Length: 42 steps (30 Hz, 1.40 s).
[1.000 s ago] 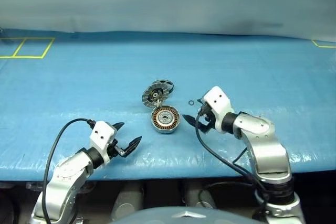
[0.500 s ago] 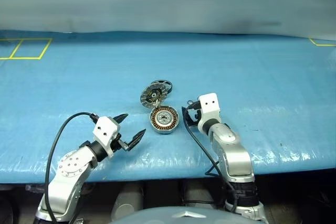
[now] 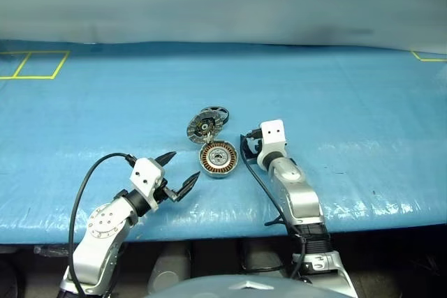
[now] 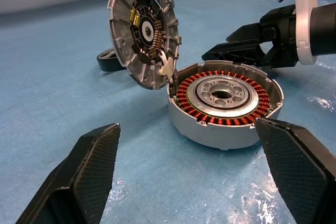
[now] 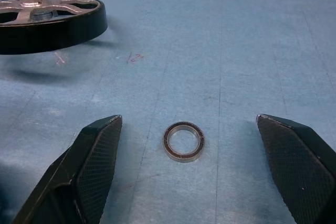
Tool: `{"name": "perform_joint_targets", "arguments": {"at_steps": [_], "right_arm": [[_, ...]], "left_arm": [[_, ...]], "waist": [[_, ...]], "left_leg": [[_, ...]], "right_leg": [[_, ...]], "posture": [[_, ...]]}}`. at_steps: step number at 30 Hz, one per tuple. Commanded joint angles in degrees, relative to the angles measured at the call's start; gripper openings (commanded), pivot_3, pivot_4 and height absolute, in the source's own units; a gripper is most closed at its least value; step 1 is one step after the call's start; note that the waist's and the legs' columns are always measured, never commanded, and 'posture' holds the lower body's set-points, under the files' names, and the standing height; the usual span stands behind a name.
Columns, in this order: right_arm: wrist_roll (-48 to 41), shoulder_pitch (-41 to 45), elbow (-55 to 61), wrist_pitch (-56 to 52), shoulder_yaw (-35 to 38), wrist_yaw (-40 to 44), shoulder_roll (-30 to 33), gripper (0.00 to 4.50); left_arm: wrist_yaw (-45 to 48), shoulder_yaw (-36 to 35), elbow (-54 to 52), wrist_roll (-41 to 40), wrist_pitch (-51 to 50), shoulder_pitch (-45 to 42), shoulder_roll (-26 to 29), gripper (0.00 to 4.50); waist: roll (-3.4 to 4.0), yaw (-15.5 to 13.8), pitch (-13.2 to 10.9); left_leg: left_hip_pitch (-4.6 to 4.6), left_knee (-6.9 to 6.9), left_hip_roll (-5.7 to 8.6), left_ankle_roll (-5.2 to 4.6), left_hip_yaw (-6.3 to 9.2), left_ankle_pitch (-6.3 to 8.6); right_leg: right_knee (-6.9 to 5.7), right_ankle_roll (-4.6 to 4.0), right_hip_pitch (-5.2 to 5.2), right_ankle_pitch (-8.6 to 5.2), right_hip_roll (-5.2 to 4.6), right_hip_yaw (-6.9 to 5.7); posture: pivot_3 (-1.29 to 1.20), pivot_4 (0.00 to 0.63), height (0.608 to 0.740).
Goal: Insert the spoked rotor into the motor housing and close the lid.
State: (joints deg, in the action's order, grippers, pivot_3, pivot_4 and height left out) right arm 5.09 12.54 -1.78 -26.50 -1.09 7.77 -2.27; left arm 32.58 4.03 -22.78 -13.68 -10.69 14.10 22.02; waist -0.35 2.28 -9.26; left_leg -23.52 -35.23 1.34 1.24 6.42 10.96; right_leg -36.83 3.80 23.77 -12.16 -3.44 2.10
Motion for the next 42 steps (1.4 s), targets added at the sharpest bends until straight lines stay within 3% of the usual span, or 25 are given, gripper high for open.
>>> {"name": "perform_joint_targets", "arguments": {"at_steps": [1, 3, 6, 14, 16, 22, 29, 35, 42], "right_arm": [[-0.6, 0.5, -0.9, 1.0, -0.7, -0.5, 0.3, 4.32], [-0.5, 0.2, -1.7, 1.0, -0.9, -0.7, 0.5, 4.32], [-1.2, 0.0, -2.2, 0.7, -0.8, -0.9, 0.2, 3.69], [-2.2, -0.3, 0.1, -0.8, -1.3, -1.1, 0.3, 1.08], [-2.4, -1.4, 2.8, -2.1, -1.6, -0.8, 0.6, 0.67], [-3.4, -6.3, 17.9, -12.0, -5.1, 4.5, 5.8, 0.67], [-6.7, -4.6, 31.5, -20.3, -7.6, 10.1, 12.5, 0.67], [-10.1, -2.0, 35.0, -22.7, -10.9, 12.1, 12.4, 0.67], [-10.3, -3.1, 30.2, -18.7, -16.5, 11.8, 10.6, 0.67]], "left_arm": [[0.1, -0.1, -0.9, -0.4, 1.1, -0.1, -0.2, 4.5], [0.1, -0.1, -0.8, -0.4, 1.1, -0.1, -0.2, 4.5], [0.0, -0.2, -0.8, -0.5, 1.0, -0.1, -0.2, 4.5], [-0.3, -0.5, -0.7, -0.4, 1.1, 0.1, -0.3, 4.5], [-0.4, -0.5, -0.7, -0.3, 1.2, 0.3, -0.4, 4.5], [-0.8, -0.8, -1.3, -0.2, 1.2, 1.3, -0.4, 4.5], [-0.5, -1.7, -1.0, -0.3, 0.7, 1.3, 0.4, 4.5], [-0.4, -1.6, -1.0, -0.3, 0.8, 1.0, 0.4, 4.5], [-0.7, -1.2, -0.8, 0.5, 0.8, 0.8, 0.7, 4.5]], "waist": [[0.0, 0.0, 0.0], [0.0, 0.0, 0.0], [0.0, 0.0, 0.0], [-0.01, 0.0, 0.0], [-0.01, 0.0, 0.0], [0.01, -0.2, 0.0], [0.04, 0.0, 0.0], [0.02, -0.1, 0.0], [0.02, -0.1, 0.0]], "left_leg": [[0.01, 0.0, 0.0, 0.0, 0.0, 0.0], [0.04, -0.01, 0.0, 0.0, 0.0, 0.0], [0.1, -0.02, 0.0, 0.0, 0.0, 0.0], [0.12, -0.02, 0.0, 0.0, 0.01, 0.0], [0.11, -0.01, 0.0, 0.0, 0.02, 0.0], [0.0, 0.01, 0.02, -0.01, 0.03, 0.0], [0.0, -0.03, -0.01, 0.0, 0.04, 0.01], [-0.06, 0.01, 0.0, 0.0, 0.04, 0.01], [-0.06, 0.0, 0.01, -0.01, 0.04, 0.02]], "right_leg": [[0.0, 0.0, -0.01, 0.0, 0.0, 0.0], [-0.01, 0.0, -0.05, 0.0, 0.0, 0.0], [-0.01, 0.0, -0.11, 0.0, 0.0, 0.0], [-0.01, 0.0, -0.13, 0.0, 0.0, 0.0], [-0.01, 0.0, -0.12, -0.01, 0.0, 0.0], [0.03, 0.0, -0.02, -0.03, -0.02, 0.0], [-0.02, 0.0, 0.0, -0.04, -0.02, -0.01], [0.06, 0.0, 0.03, -0.04, -0.03, -0.02], [0.06, 0.0, 0.02, -0.05, -0.03, -0.03]], "posture": [[0.0, 0.15, 0.74], [0.0, 0.15, 0.74], [0.0, 0.15, 0.74], [0.0, 0.15, 0.74], [0.0, 0.15, 0.74], [0.0, 0.15, 0.74], [0.0, 0.15, 0.74], [0.0, 0.15, 0.74], [0.0, 0.15, 0.74]]}}
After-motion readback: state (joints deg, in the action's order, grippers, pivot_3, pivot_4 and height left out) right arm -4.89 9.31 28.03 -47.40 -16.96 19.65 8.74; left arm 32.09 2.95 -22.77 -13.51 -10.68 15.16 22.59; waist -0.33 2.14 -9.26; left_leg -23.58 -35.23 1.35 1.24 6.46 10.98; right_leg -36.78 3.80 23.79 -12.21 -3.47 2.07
